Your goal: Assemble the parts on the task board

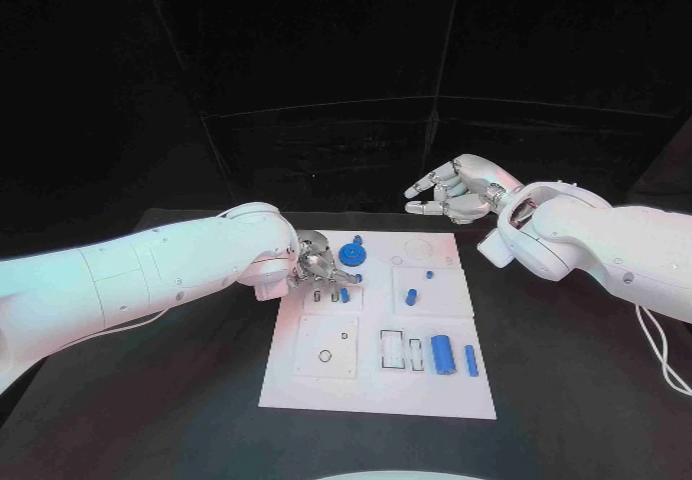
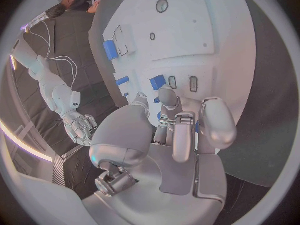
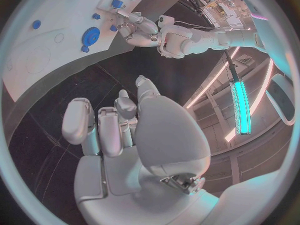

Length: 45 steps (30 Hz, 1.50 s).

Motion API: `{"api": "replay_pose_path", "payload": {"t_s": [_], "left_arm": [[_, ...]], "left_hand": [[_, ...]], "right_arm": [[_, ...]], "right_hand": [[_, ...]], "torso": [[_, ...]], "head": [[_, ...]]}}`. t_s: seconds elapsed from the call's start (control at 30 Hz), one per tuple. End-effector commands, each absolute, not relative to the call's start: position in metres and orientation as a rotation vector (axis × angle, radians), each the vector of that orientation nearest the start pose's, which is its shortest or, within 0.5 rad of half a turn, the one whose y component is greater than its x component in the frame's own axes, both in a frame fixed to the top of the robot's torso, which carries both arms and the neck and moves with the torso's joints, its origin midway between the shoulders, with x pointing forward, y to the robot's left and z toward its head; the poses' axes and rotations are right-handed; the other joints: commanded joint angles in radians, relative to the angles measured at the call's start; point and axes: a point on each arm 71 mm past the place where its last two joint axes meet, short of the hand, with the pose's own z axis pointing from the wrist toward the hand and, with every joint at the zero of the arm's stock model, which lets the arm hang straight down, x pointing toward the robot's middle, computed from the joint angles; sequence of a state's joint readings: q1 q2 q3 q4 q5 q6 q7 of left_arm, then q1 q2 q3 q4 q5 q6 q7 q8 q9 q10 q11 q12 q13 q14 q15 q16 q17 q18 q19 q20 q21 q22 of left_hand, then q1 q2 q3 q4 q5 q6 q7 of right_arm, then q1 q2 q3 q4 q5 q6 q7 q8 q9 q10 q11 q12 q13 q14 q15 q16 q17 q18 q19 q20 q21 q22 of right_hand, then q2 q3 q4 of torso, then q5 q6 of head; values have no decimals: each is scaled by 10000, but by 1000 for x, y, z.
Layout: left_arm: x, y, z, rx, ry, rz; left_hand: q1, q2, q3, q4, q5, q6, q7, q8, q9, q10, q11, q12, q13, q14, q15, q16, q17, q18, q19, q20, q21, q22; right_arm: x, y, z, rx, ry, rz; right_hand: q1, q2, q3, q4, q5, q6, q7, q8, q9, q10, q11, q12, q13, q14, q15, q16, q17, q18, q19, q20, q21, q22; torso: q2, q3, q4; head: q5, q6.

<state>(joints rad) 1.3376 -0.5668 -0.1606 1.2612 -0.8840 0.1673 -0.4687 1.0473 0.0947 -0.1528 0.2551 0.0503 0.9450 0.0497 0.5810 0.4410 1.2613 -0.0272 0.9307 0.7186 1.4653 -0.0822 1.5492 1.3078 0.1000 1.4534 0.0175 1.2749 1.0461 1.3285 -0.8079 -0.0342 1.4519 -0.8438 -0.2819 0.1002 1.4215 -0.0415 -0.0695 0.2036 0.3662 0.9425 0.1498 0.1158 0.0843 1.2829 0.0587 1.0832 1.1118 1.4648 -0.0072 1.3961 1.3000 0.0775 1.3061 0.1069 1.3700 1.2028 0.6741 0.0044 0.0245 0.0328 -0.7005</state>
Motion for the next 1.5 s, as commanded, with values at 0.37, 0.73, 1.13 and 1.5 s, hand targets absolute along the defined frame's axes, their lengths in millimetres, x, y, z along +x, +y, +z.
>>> {"api": "replay_pose_path", "payload": {"t_s": [0.37, 0.73, 1.13, 1.5], "left_arm": [[523, 139, -215, -936, 24119, -4484], [523, 134, -215, -779, 24164, -4488], [522, 129, -216, -426, 24327, -4381], [522, 127, -216, -184, 24515, -4275]], "left_hand": [[321, 100, -70, -59, -10, -184, -5, 152, 134, -87, 24, 142, 72, 986, -82, 55, 2328, -89, -68, -24, 91, 75], [527, 262, -24, -149, -6, -269, -1, 256, 247, -121, 29, 182, 77, 987, -75, 58, 2332, -91, -81, -16, 109, 106], [855, 377, 105, -382, -3, -363, 0, 381, 384, -137, 30, 257, 112, 990, -72, 66, 2347, -93, -95, -8, 132, 150], [1195, 455, 308, -698, 0, -437, -3, 477, 493, -153, 25, 302, 120, 992, -75, 73, 2360, -95, -105, -7, 151, 189]], "right_arm": [[519, -200, -120, 2336, 16138, 10502], [520, -199, -121, 2258, 16220, 10444], [520, -198, -122, 2213, 16300, 10408], [521, -197, -122, 2202, 16332, 10411]], "right_hand": [[85, 18, 1, -45, 31, 58, -1, 42, 6, 57, 19, 25, 1, 451, -49, -52, -10, 71, -25, -62, -51, -4], [91, 29, 0, -53, 73, 58, -2, 47, 4, 52, 17, 11, -17, 448, -52, -67, -28, 69, -18, -66, -50, 1], [102, 57, 7, -60, 119, 59, -3, 53, 2, 50, 15, 1, -31, 446, -55, -78, -40, 67, -9, -70, -49, 6], [109, 68, 11, -64, 138, 60, -4, 56, 1, 52, 14, 3, -31, 447, -56, -80, -40, 68, -10, -71, -52, 4]], "torso": [[8, -2, -3], [17, -5, 13], [18, -13, 5], [14, -15, 14]], "head": [[33, -100], [29, -138], [43, -246], [8, -262]]}}
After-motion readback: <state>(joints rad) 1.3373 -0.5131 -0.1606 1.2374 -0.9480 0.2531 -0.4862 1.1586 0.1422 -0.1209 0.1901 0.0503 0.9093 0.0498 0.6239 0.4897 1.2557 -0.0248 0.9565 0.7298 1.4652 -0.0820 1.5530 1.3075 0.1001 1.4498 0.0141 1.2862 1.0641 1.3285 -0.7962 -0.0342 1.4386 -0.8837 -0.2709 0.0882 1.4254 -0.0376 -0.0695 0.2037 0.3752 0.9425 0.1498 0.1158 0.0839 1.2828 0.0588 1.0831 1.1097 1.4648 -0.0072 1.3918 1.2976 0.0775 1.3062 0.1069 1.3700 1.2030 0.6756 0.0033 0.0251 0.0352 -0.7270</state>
